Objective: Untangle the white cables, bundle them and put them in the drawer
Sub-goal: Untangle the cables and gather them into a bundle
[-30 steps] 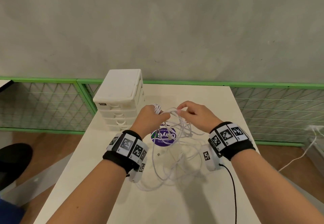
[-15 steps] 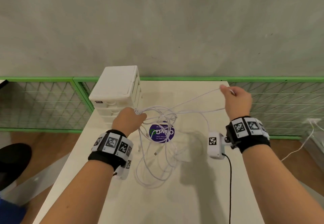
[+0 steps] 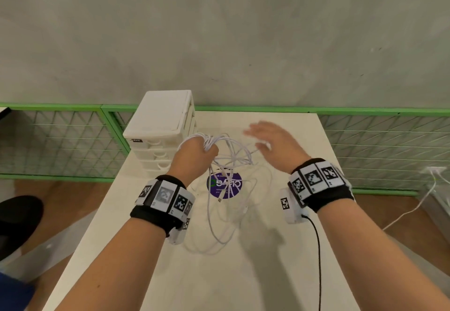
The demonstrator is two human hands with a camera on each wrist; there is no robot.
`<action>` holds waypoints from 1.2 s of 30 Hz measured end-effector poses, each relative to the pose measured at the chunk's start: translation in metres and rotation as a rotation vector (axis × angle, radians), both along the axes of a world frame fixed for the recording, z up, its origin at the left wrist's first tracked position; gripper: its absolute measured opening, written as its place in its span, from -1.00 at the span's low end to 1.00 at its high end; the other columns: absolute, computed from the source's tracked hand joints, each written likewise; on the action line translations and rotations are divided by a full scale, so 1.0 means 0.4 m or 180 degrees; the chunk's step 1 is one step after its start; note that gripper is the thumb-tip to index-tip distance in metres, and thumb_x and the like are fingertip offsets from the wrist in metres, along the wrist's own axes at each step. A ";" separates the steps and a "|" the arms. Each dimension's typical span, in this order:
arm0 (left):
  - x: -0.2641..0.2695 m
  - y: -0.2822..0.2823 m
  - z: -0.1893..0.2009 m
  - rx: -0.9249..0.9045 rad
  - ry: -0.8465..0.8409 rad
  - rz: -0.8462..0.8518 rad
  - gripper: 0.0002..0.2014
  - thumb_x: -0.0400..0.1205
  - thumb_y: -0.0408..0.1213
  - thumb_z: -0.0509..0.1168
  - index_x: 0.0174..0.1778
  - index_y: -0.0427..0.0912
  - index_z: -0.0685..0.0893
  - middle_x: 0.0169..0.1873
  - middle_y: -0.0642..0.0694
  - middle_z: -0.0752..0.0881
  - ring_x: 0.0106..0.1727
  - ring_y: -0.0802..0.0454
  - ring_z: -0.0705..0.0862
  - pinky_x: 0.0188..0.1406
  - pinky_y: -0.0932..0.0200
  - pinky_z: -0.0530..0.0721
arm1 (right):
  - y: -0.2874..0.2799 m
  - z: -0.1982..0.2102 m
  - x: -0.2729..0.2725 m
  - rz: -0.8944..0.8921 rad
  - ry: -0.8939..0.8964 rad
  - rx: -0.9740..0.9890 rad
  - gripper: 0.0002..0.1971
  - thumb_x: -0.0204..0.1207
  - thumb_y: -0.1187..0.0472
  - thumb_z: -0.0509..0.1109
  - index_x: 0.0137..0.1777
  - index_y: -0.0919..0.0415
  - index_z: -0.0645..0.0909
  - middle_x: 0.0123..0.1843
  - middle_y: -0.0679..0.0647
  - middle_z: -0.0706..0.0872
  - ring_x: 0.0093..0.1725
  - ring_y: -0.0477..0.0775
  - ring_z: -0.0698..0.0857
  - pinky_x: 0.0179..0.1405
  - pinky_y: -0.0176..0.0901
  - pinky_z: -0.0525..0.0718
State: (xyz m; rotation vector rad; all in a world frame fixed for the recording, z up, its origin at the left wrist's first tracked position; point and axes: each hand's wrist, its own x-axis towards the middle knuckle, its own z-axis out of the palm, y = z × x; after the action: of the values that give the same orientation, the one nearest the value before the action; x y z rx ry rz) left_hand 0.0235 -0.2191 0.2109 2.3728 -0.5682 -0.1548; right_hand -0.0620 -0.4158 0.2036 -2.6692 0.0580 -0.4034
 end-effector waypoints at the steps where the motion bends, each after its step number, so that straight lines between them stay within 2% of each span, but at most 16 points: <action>1: 0.001 0.000 0.002 -0.0053 -0.0001 0.0013 -0.72 0.60 -0.25 0.25 -0.40 -0.18 0.36 -0.45 -0.08 0.44 -0.46 -0.01 0.40 -0.49 0.14 0.31 | 0.019 -0.005 0.006 0.0168 0.0553 -0.0062 -0.62 0.64 0.25 0.21 0.43 0.02 0.51 0.44 0.02 0.56 0.46 0.08 0.47 0.52 -0.05 0.31; 2: 0.003 0.003 0.003 -0.0116 0.0014 0.0037 -0.74 0.59 -0.25 0.25 -0.39 -0.20 0.39 -0.44 -0.10 0.45 -0.45 -0.03 0.41 -0.49 0.14 0.33 | 0.031 -0.008 0.012 0.0174 0.0896 0.0005 -0.66 0.64 0.21 0.22 0.38 0.01 0.56 0.38 0.03 0.63 0.38 0.09 0.55 0.40 -0.11 0.42; 4: 0.013 0.021 0.000 -0.0169 0.0037 0.0097 -0.76 0.59 -0.25 0.25 -0.36 -0.28 0.47 -0.44 -0.13 0.49 -0.43 -0.07 0.45 -0.46 0.13 0.36 | 0.033 -0.016 0.013 0.0024 0.0898 0.0344 -0.73 0.62 0.19 0.28 0.26 0.08 0.67 0.22 0.09 0.72 0.21 0.12 0.64 0.15 -0.22 0.48; 7: 0.033 0.067 -0.012 -0.0169 0.0083 0.0259 -0.76 0.58 -0.25 0.25 -0.33 -0.34 0.53 -0.42 -0.17 0.51 -0.39 -0.13 0.48 -0.40 0.10 0.38 | -0.005 -0.028 0.001 -0.0530 0.0152 0.0883 -0.80 0.59 0.27 0.30 0.07 0.16 0.76 0.01 0.05 0.76 0.00 0.06 0.66 0.11 -0.16 0.54; 10: 0.042 0.107 -0.021 -0.0202 0.0116 0.0428 -0.69 0.58 -0.26 0.26 -0.46 -0.19 0.36 -0.48 -0.10 0.44 -0.42 -0.07 0.41 -0.45 0.11 0.30 | -0.061 -0.053 -0.018 -0.1320 -0.0453 0.1423 -0.80 0.58 0.33 0.28 0.01 0.20 0.75 -0.13 -0.04 0.73 -0.12 -0.02 0.62 -0.06 -0.28 0.54; 13: 0.041 0.118 -0.022 -0.0244 0.0082 0.0500 -0.67 0.59 -0.27 0.27 -0.47 -0.17 0.34 -0.49 -0.08 0.43 -0.44 -0.03 0.40 -0.47 0.12 0.28 | -0.096 -0.089 -0.036 -0.2071 -0.0582 0.1661 -0.80 0.60 0.27 0.25 -0.08 0.11 0.72 -0.20 0.01 0.68 -0.15 0.10 0.61 -0.08 -0.15 0.55; 16: 0.038 0.108 -0.018 -0.0310 0.0095 0.0461 -0.71 0.58 -0.27 0.27 -0.44 -0.21 0.40 -0.48 -0.12 0.47 -0.43 -0.08 0.43 -0.41 0.11 0.35 | -0.102 -0.089 -0.043 -0.2382 -0.0306 0.1612 -0.76 0.62 0.27 0.20 0.05 0.06 0.71 0.02 0.14 0.74 0.06 0.24 0.66 0.08 -0.04 0.59; 17: 0.036 0.100 -0.015 -0.0326 0.0083 0.0420 -0.74 0.57 -0.27 0.27 -0.40 -0.26 0.45 -0.47 -0.15 0.49 -0.43 -0.10 0.45 -0.41 0.11 0.37 | -0.095 -0.081 -0.043 -0.2314 -0.0158 0.1356 -0.72 0.61 0.31 0.20 0.20 0.12 0.67 0.18 0.17 0.71 0.21 0.25 0.62 0.17 -0.05 0.53; 19: 0.026 0.080 -0.010 -0.0284 0.0065 0.0257 -0.76 0.57 -0.25 0.26 -0.29 -0.37 0.54 -0.43 -0.17 0.52 -0.43 -0.09 0.45 -0.42 0.11 0.38 | -0.063 -0.057 -0.036 -0.1618 -0.0247 0.0765 -0.57 0.58 0.40 0.21 0.43 0.17 0.50 0.45 0.16 0.54 0.46 0.20 0.43 0.45 -0.04 0.33; 22: 0.009 0.047 -0.006 -0.0273 0.0055 0.0086 -0.75 0.57 -0.21 0.27 -0.16 -0.39 0.61 -0.33 -0.23 0.61 -0.44 -0.04 0.47 -0.41 0.10 0.43 | 0.005 -0.028 -0.004 -0.0288 -0.0079 0.0178 -0.55 0.62 0.34 0.21 0.49 0.03 0.44 0.53 0.01 0.45 0.58 0.10 0.26 0.61 0.02 0.12; 24: 0.002 0.034 -0.005 -0.0300 -0.0009 0.0074 -0.74 0.57 -0.19 0.27 -0.14 -0.38 0.61 -0.28 -0.27 0.65 -0.44 -0.04 0.47 -0.41 0.10 0.43 | 0.031 -0.031 0.013 -0.0031 0.0375 -0.0082 -0.64 0.65 0.27 0.19 0.39 0.01 0.55 0.41 0.03 0.59 0.48 0.14 0.41 0.50 -0.03 0.28; 27: 0.003 0.034 -0.006 -0.0306 -0.0058 0.0121 -0.74 0.57 -0.19 0.27 -0.15 -0.37 0.63 -0.26 -0.28 0.68 -0.42 -0.05 0.50 -0.41 0.10 0.44 | 0.052 -0.036 0.014 -0.0046 0.0763 0.0387 -0.72 0.67 0.22 0.18 0.24 0.14 0.66 0.23 0.12 0.71 0.22 0.15 0.62 0.17 -0.20 0.45; 30: 0.004 0.042 -0.013 -0.0353 -0.0125 0.0105 -0.70 0.59 -0.15 0.26 -0.20 -0.36 0.65 -0.25 -0.27 0.68 -0.35 -0.09 0.58 -0.36 0.09 0.47 | 0.068 -0.033 0.012 -0.0071 0.0964 0.0587 -0.70 0.69 0.17 0.12 0.15 0.24 0.67 0.13 0.17 0.73 0.13 0.19 0.64 0.07 -0.11 0.51; 32: -0.011 0.042 -0.016 -0.0342 -0.0048 0.0031 -0.56 0.61 0.03 0.28 -0.29 -0.35 0.60 -0.34 -0.18 0.65 -0.30 -0.11 0.62 -0.32 0.09 0.47 | 0.074 -0.025 0.016 -0.0119 0.0984 0.0466 -0.70 0.68 0.16 0.13 0.20 0.24 0.64 0.10 0.13 0.73 0.11 0.15 0.64 0.08 -0.09 0.54; 34: -0.037 0.030 -0.010 -0.0211 0.0178 -0.0042 -0.49 0.52 0.19 0.34 -0.38 -0.24 0.49 -0.42 -0.09 0.55 -0.36 -0.05 0.56 -0.38 0.10 0.41 | 0.084 -0.006 0.019 -0.0128 0.0818 0.0604 -0.71 0.65 0.18 0.20 0.33 0.16 0.56 -0.12 -0.02 0.69 -0.06 0.02 0.62 -0.04 -0.18 0.50; 36: -0.061 0.009 -0.013 0.0115 0.0317 -0.0164 -0.49 0.45 0.22 0.41 -0.37 -0.17 0.44 -0.41 -0.05 0.54 -0.37 0.01 0.53 -0.41 0.12 0.39 | 0.102 0.022 0.020 -0.0018 0.0556 0.1077 -0.63 0.62 0.21 0.26 0.42 0.10 0.47 -0.34 -0.10 0.55 -0.27 -0.09 0.54 -0.17 -0.23 0.45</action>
State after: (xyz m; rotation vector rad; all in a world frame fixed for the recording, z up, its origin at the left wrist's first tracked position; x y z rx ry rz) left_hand -0.0010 -0.2155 0.2057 2.3712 -0.5835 -0.3068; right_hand -0.0541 -0.3752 0.2126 -2.3623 0.1710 -0.1444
